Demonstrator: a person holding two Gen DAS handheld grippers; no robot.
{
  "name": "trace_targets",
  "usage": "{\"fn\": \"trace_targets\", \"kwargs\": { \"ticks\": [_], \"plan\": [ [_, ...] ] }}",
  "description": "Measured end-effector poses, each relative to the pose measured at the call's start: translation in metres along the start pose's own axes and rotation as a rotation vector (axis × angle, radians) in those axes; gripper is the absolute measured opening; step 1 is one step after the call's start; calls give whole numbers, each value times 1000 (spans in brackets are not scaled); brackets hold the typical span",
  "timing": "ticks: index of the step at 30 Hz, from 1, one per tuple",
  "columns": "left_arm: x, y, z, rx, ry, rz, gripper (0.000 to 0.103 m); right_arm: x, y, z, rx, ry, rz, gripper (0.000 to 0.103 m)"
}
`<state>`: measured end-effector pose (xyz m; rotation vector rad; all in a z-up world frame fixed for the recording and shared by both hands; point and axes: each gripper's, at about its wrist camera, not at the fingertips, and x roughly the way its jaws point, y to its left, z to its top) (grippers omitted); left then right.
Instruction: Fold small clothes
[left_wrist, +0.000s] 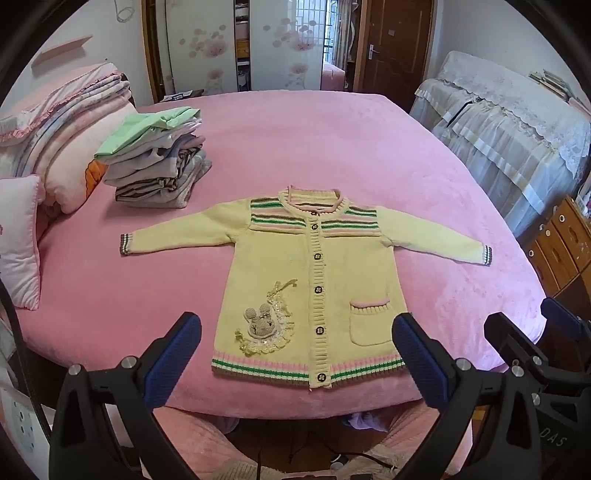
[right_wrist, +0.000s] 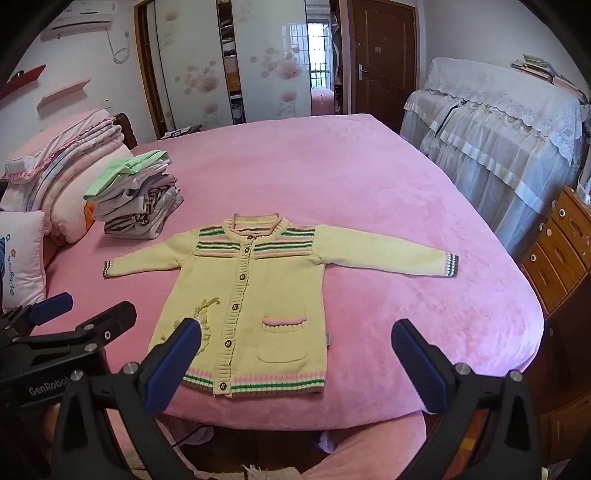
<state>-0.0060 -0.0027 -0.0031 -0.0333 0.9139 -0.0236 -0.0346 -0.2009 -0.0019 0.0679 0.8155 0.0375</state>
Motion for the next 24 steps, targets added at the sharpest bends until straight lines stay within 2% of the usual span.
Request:
{"fn": "trace_targets", "kwargs": {
  "ticks": [14,24],
  "plan": [
    [-6,-4,5,20,-20,23,102,-5,0,3,-6,-16,-3,103],
    [-6,-19,11,72,-25,57,102,-5,-9,13,14,-19,-12,103]
  ]
}}
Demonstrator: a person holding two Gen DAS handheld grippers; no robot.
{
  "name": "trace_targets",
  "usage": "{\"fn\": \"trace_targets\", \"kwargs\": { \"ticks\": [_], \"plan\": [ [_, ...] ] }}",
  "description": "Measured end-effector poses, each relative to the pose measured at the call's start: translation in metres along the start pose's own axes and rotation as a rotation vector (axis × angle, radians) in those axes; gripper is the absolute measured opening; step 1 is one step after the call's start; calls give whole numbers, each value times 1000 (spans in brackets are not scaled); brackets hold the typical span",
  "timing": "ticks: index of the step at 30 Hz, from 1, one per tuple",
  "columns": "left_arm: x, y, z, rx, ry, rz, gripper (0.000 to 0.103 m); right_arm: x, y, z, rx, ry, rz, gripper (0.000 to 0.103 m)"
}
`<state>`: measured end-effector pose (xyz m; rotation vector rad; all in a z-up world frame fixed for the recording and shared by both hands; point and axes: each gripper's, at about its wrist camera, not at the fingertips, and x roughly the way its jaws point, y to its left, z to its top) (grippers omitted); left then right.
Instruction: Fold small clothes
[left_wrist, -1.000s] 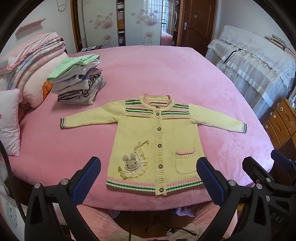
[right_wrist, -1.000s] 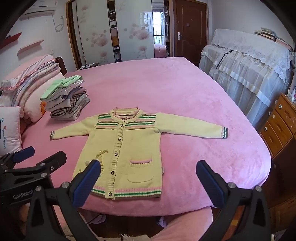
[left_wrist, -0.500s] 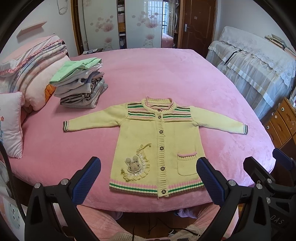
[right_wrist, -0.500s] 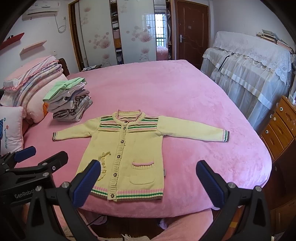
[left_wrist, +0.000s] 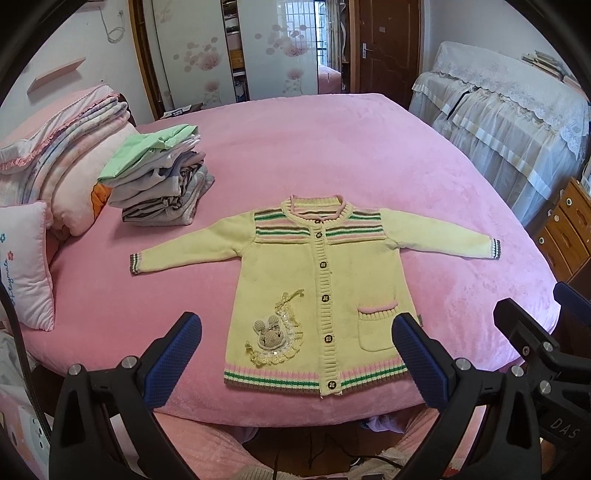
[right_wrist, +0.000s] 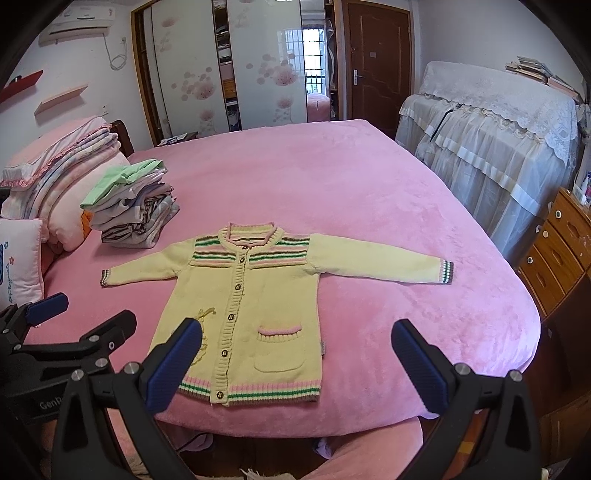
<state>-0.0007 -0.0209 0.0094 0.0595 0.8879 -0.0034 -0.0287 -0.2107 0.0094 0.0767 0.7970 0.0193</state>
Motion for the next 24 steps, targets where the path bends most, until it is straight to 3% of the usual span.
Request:
{"fn": "trace_targets", "kwargs": {
  "ticks": [24],
  "plan": [
    [21,-6,6,-13,50,-7,102,20,-8,-3,1,25,-1,103]
  ]
}}
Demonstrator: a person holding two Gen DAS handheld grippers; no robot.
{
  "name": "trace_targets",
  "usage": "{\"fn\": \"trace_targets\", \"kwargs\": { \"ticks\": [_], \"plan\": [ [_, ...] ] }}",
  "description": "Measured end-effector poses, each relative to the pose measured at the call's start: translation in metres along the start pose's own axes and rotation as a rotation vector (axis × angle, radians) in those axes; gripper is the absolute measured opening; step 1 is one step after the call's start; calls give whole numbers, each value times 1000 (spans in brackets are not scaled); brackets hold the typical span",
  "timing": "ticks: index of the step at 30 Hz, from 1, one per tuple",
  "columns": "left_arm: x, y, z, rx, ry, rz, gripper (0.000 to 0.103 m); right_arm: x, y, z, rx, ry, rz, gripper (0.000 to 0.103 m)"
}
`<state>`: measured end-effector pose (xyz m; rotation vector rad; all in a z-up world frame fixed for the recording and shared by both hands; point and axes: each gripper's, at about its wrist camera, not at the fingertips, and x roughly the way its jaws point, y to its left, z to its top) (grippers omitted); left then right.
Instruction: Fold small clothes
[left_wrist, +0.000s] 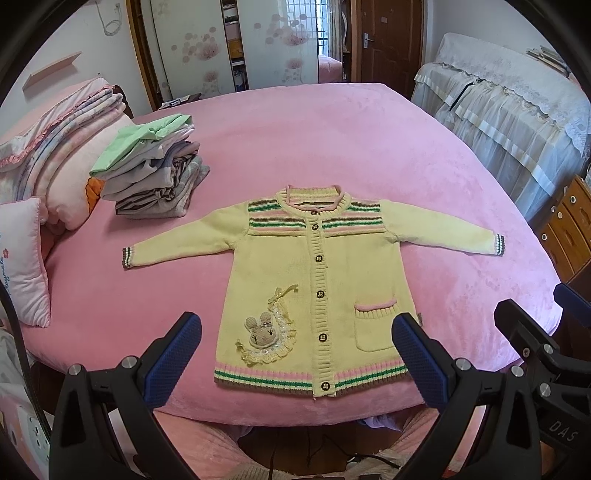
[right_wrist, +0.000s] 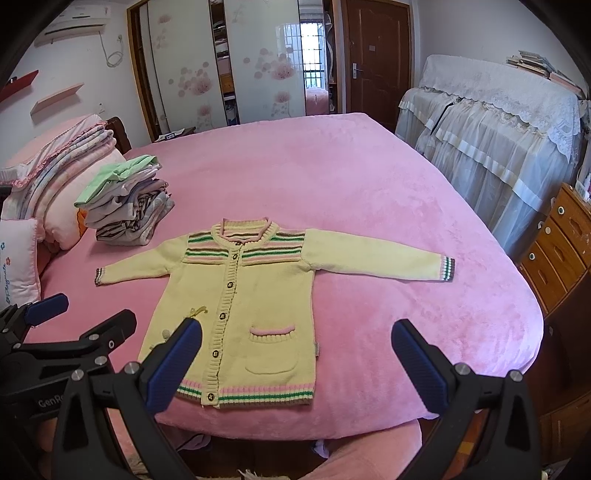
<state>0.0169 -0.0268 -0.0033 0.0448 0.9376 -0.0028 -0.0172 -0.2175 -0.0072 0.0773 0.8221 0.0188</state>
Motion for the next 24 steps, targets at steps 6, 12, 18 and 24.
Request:
{"fn": "trace_targets", "kwargs": {
  "ticks": [6,12,18,24],
  "plan": [
    [10,1,4,-13,2,-6,102,11,0,1,-12,19,-1,103],
    [29,-1,10,-14,27,-10,102,25,2,6,-30,24,-35,103],
    [60,4,23,-26,56,-6,102,46,-1,16,-33,35,-67,103],
    [90,9,37,-41,71,-4,102,69,-6,29,-24,48,-86,102]
  ]
}}
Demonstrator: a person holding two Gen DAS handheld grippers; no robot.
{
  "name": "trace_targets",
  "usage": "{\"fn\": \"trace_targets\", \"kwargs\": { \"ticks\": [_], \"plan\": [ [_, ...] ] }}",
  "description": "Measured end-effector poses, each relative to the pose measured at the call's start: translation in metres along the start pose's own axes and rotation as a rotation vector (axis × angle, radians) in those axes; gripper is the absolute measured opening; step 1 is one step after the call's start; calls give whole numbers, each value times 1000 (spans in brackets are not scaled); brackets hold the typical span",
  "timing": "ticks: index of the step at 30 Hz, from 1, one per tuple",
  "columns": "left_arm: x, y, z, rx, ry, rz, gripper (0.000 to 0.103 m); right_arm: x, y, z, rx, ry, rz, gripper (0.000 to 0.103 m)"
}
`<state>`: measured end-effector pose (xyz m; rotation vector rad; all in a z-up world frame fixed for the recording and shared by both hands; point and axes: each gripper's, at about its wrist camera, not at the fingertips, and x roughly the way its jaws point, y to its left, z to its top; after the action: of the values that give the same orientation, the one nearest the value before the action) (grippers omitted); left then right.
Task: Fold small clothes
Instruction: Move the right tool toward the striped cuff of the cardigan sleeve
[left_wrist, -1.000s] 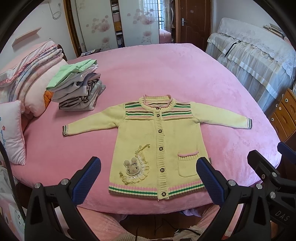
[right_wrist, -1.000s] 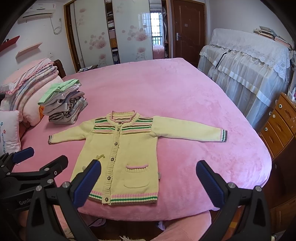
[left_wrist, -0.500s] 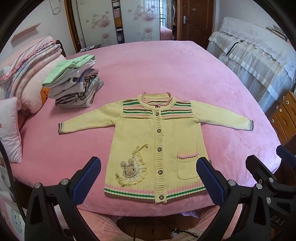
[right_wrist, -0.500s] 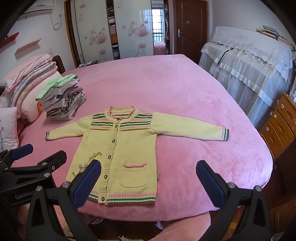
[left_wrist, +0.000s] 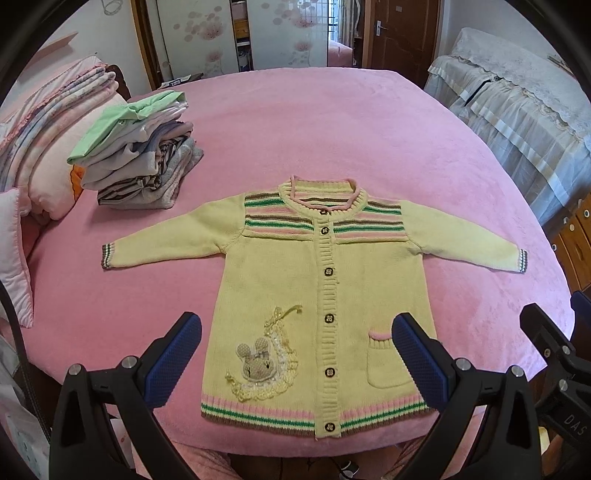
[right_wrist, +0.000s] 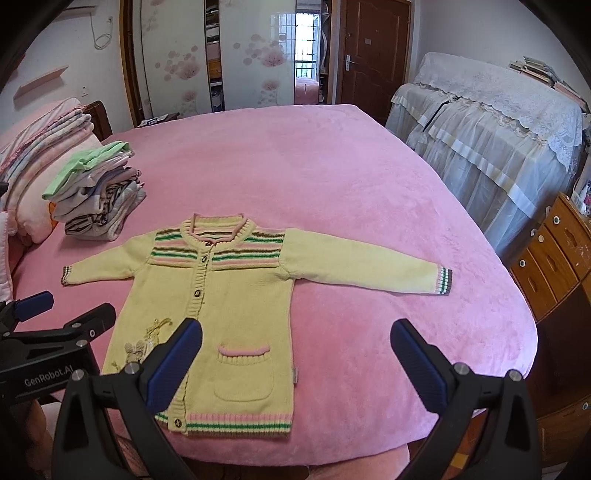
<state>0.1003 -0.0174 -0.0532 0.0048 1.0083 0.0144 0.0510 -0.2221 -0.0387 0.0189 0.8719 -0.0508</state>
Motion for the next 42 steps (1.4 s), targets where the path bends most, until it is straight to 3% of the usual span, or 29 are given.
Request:
{"fn": "trace_targets", "kwargs": {
  "ticks": [16,29,38,42],
  "plan": [
    [61,-22,59,70,-32,15,102,57,-14,39,22,20,-22,90],
    [95,-62,71,122,-10,-16,102,78,-36,62,14,-3,-81,89],
    [123,-101,72,179,-41,-29,102,98,-80,60,56,25,-117,89],
    [144,-123,71,216,-29,-34,102,120,-114,50,83,71,-182,89]
  ]
}}
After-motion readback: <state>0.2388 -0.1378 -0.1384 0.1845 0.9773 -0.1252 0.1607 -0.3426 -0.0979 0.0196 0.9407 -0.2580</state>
